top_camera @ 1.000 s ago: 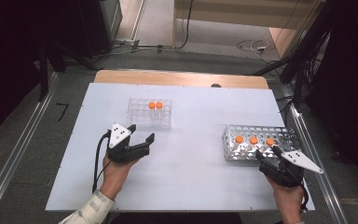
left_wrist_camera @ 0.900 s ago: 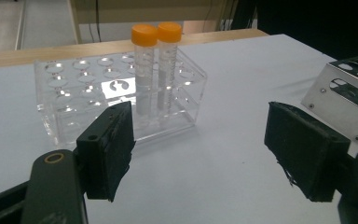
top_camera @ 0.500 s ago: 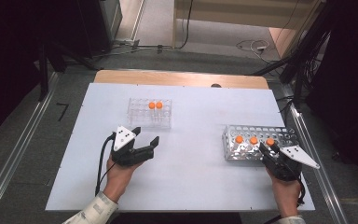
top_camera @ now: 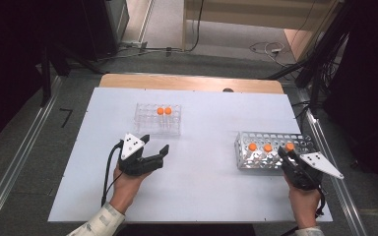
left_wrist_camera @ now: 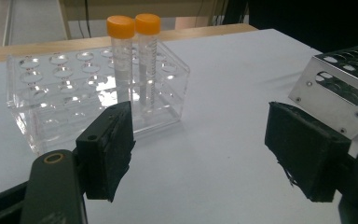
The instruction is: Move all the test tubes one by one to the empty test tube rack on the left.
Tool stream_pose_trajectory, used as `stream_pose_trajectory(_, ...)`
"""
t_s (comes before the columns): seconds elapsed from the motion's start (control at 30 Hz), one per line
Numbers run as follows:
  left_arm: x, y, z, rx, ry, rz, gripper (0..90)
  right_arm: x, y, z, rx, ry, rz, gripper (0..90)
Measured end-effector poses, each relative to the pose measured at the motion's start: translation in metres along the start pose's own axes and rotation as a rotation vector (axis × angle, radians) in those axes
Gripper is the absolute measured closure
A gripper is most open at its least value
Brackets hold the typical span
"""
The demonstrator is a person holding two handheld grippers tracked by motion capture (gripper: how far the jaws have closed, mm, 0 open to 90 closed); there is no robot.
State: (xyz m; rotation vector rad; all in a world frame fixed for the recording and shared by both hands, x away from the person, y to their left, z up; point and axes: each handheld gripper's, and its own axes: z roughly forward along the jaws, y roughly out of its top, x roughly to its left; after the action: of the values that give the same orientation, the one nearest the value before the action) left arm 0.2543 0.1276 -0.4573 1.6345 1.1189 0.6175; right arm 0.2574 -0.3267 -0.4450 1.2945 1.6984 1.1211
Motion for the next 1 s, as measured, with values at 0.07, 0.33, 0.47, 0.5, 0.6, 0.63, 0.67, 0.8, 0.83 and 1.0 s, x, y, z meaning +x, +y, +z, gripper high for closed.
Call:
stream_pose_trajectory(0.07, 0.000, 0.000, 0.000, 0.000, 0.000, 0.000, 23.6, 0.001, 0.007, -0.008, -0.034, -0.006, -0.010, 71.2)
stream_pose_trajectory(0.33, 0.000, 0.000, -0.002, -0.002, -0.005, 0.001, 22.8, 0.007, 0.029, -0.044, -0.111, 0.011, -0.015, 71.2)
stream_pose_trajectory(0.47, 0.001, 0.001, -0.003, -0.006, -0.006, 0.000, 22.8, 0.012, 0.026, -0.053, -0.093, 0.056, -0.013, 71.2)
stream_pose_trajectory(0.5, 0.001, 0.001, -0.003, -0.007, -0.006, -0.001, 22.8, 0.014, 0.024, -0.054, -0.084, 0.070, -0.011, 71.3)
stream_pose_trajectory(0.6, 0.001, 0.001, -0.004, -0.009, -0.006, 0.000, 22.7, 0.022, 0.020, -0.057, -0.071, 0.115, -0.024, 71.3)
stream_pose_trajectory(0.63, 0.000, 0.001, -0.004, -0.010, -0.006, 0.000, 22.6, 0.027, 0.018, -0.059, -0.072, 0.129, -0.029, 71.3)
stream_pose_trajectory(0.67, 0.000, 0.001, -0.004, -0.010, -0.006, -0.001, 22.2, 0.031, 0.018, -0.060, -0.074, 0.144, -0.035, 71.3)
stream_pose_trajectory(0.8, 0.000, 0.001, -0.003, -0.005, -0.004, -0.002, 21.5, 0.048, 0.016, -0.063, -0.067, 0.215, -0.054, 71.3)
stream_pose_trajectory(0.83, -0.001, 0.001, -0.003, -0.006, -0.003, -0.003, 21.5, 0.053, 0.016, -0.061, -0.063, 0.231, -0.062, 71.3)
stream_pose_trajectory(1.0, -0.002, 0.001, -0.003, -0.007, -0.009, 0.001, 21.5, 0.073, 0.011, -0.048, -0.026, 0.292, -0.088, 71.3)
